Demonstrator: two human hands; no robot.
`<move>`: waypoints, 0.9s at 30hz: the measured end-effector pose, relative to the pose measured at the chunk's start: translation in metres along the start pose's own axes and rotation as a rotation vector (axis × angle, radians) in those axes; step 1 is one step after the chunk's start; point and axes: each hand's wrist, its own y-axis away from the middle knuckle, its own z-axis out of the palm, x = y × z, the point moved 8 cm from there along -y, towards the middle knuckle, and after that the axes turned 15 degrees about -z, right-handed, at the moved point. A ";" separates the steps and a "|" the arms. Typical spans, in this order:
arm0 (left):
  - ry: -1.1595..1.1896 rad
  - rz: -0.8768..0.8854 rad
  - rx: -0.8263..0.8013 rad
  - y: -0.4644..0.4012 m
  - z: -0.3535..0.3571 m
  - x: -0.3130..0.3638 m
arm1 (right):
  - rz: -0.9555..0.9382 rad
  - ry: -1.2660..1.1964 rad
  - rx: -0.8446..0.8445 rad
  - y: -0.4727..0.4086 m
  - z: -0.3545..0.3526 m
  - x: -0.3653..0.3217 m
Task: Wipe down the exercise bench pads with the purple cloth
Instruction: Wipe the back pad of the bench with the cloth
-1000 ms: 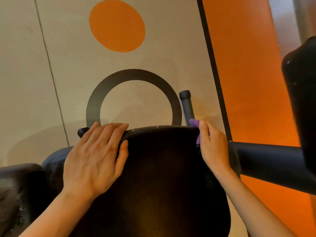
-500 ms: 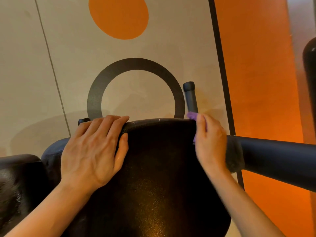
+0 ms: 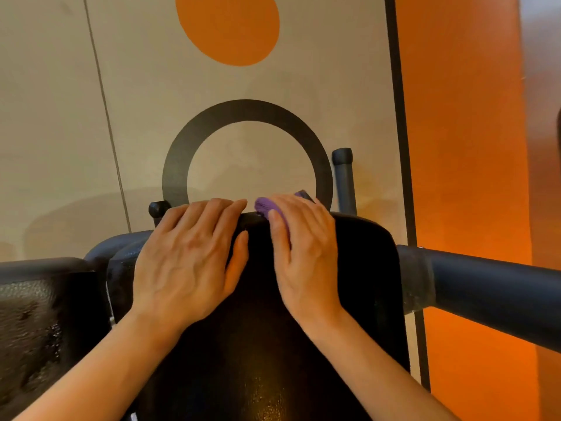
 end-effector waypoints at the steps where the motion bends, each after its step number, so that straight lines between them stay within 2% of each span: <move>1: -0.004 0.002 0.001 -0.001 0.000 0.000 | -0.100 -0.020 -0.067 -0.002 0.002 -0.006; 3: -0.007 0.007 0.004 0.000 0.000 0.000 | -0.111 -0.084 -0.141 0.006 -0.009 0.026; 5: -0.009 0.010 0.016 -0.001 -0.001 0.000 | 0.153 -0.145 -0.052 0.021 -0.036 0.082; 7: -0.011 0.015 0.023 0.000 0.000 0.000 | 0.338 -0.084 0.063 0.034 -0.045 0.101; 8: -0.013 0.014 0.025 0.000 0.000 0.000 | 0.325 -0.025 0.078 0.029 -0.038 0.087; 10: -0.026 0.007 0.028 0.000 0.001 0.000 | 0.162 0.040 0.047 0.008 -0.015 0.036; 13: -0.043 -0.003 0.025 -0.001 0.003 -0.001 | -0.112 -0.039 -0.123 -0.002 0.002 0.001; 14: -0.041 -0.005 0.025 0.000 0.003 -0.001 | -0.108 -0.072 -0.132 0.002 -0.006 0.016; 17: -0.049 -0.011 0.047 -0.002 0.001 -0.002 | 0.200 -0.116 0.001 0.024 -0.043 0.082; 18: -0.044 -0.008 0.053 -0.001 0.001 -0.002 | 0.268 -0.078 0.036 0.026 -0.044 0.083; 20: -0.022 -0.005 0.057 -0.001 0.001 -0.001 | 0.215 0.008 0.036 0.011 -0.023 0.047; 22: 0.025 -0.027 0.068 0.001 -0.002 -0.004 | -0.002 0.024 -0.005 -0.007 0.004 -0.008; 24: 0.096 -0.096 0.095 0.006 -0.008 -0.019 | -0.175 -0.050 -0.119 -0.012 0.014 -0.026; 25: 0.126 -0.146 0.106 0.011 -0.011 -0.032 | -0.190 -0.082 -0.166 -0.010 0.009 -0.017; 27: 0.180 -0.249 0.118 0.022 -0.011 -0.060 | -0.033 -0.134 -0.156 -0.003 -0.010 0.023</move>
